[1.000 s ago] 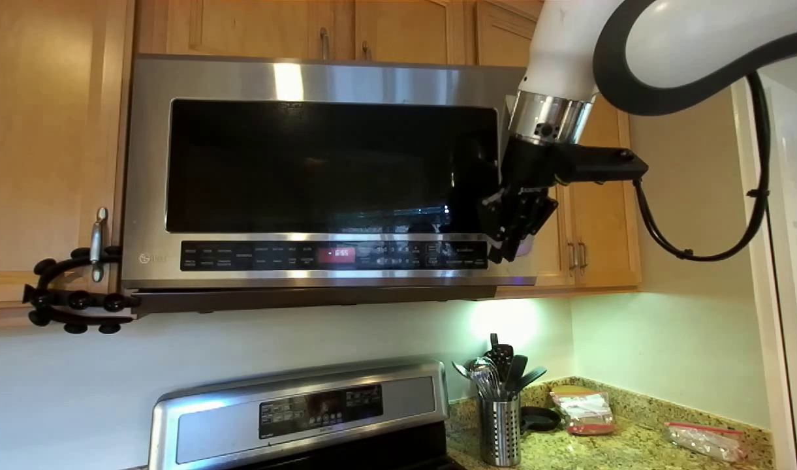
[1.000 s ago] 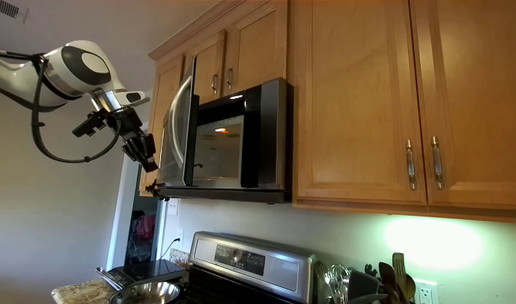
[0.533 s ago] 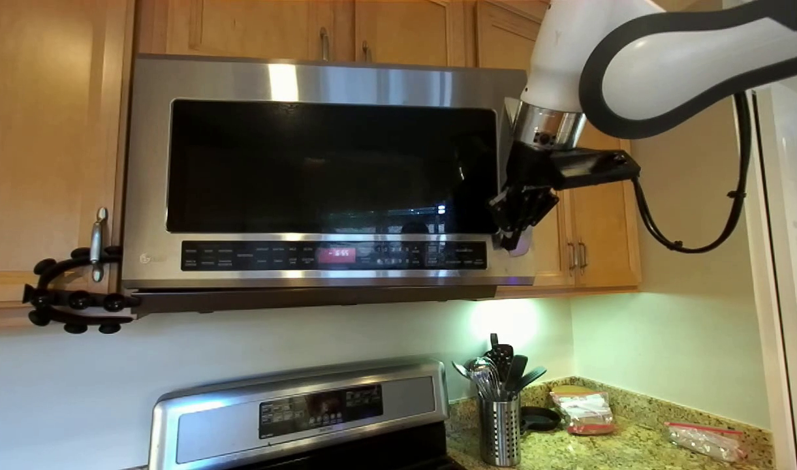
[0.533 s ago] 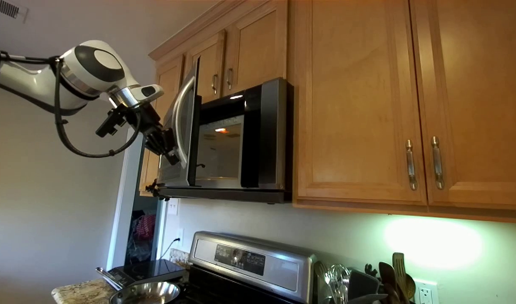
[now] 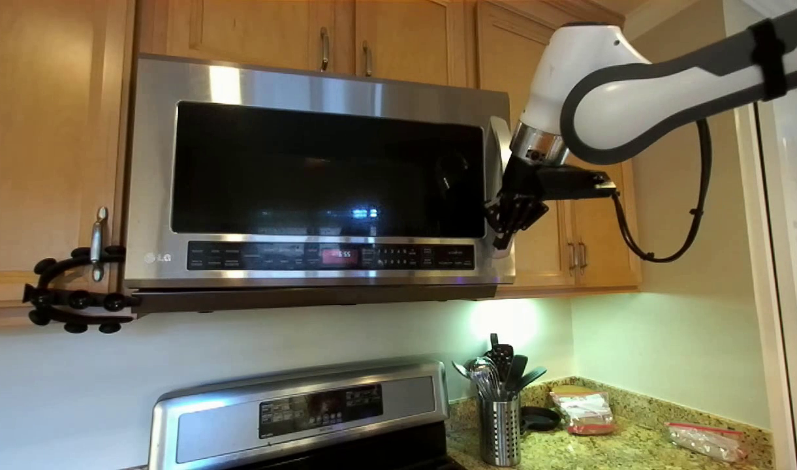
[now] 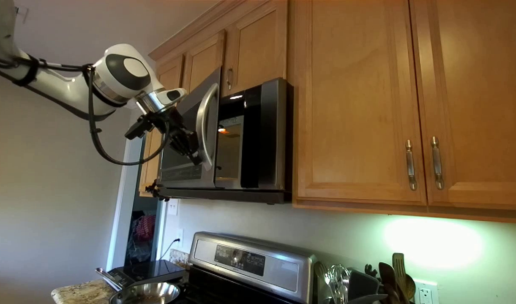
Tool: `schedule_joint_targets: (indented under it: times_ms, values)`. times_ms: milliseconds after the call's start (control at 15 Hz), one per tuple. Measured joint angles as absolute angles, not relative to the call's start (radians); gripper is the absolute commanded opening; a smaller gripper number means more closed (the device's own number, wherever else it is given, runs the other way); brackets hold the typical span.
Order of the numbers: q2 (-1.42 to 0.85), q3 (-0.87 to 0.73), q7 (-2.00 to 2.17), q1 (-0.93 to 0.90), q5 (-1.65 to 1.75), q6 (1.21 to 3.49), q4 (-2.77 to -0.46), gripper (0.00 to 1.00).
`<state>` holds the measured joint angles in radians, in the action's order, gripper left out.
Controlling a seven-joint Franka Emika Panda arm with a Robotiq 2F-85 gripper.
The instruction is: Close the microwave
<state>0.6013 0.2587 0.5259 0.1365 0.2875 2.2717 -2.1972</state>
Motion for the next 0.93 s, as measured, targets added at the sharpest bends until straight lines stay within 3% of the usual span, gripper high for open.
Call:
schedule_joint_targets:
  times_ms: [400,933]
  values:
    - [0.465,0.181,0.471,0.149,0.287,2.312,-2.108,0.06]
    - [0.396,0.209,0.507,0.112,0.274,2.308,-2.085,0.05]
